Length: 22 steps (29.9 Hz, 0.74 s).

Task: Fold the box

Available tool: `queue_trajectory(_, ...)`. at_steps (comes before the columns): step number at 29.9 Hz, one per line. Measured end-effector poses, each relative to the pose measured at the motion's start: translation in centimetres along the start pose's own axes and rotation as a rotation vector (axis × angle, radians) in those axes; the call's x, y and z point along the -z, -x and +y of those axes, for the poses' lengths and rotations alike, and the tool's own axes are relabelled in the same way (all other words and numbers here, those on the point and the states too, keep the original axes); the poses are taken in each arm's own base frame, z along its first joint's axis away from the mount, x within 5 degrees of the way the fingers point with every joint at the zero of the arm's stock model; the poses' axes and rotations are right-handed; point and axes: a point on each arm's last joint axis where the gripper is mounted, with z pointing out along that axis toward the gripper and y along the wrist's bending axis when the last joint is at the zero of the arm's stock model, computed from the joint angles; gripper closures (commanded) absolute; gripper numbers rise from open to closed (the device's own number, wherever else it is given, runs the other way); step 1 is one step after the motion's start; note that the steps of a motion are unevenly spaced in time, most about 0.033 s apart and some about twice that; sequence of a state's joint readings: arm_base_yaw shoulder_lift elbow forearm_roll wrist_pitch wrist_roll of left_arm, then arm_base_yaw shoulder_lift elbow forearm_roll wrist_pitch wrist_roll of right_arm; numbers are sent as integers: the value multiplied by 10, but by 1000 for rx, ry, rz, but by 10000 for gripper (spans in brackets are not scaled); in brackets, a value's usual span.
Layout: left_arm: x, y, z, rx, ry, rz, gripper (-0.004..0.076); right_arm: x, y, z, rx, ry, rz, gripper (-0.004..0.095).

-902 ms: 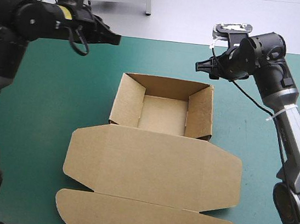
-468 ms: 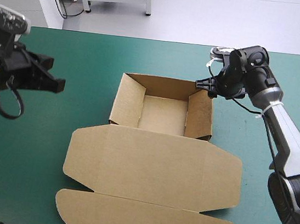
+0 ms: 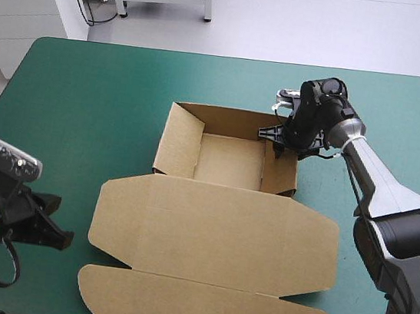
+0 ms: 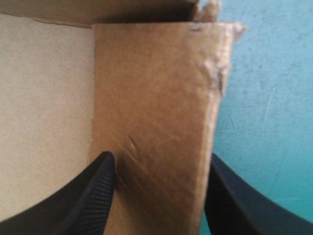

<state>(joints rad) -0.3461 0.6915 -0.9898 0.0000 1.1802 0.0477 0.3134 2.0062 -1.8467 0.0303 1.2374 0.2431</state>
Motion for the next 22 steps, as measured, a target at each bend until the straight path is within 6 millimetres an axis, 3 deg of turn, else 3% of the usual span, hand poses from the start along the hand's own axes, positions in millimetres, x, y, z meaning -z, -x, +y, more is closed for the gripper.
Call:
queue_trajectory(4, -17, -40, -7, 27, -58, 30, 732, -7, 0, 2, -1, 14, 19, 503)
queue_trajectory(9, -33, -80, -10, 37, -73, 49, 732, -7, 0, 3, 19, 28, 20, 927)
queue_trajectory(15, -49, -114, -12, 41, -77, 73, 732, -7, 1, 3, 29, 33, 14, 910)
queue_trajectory(22, -47, -121, -13, 40, -76, 40, 732, -6, 3, -6, -11, 37, 15, 910)
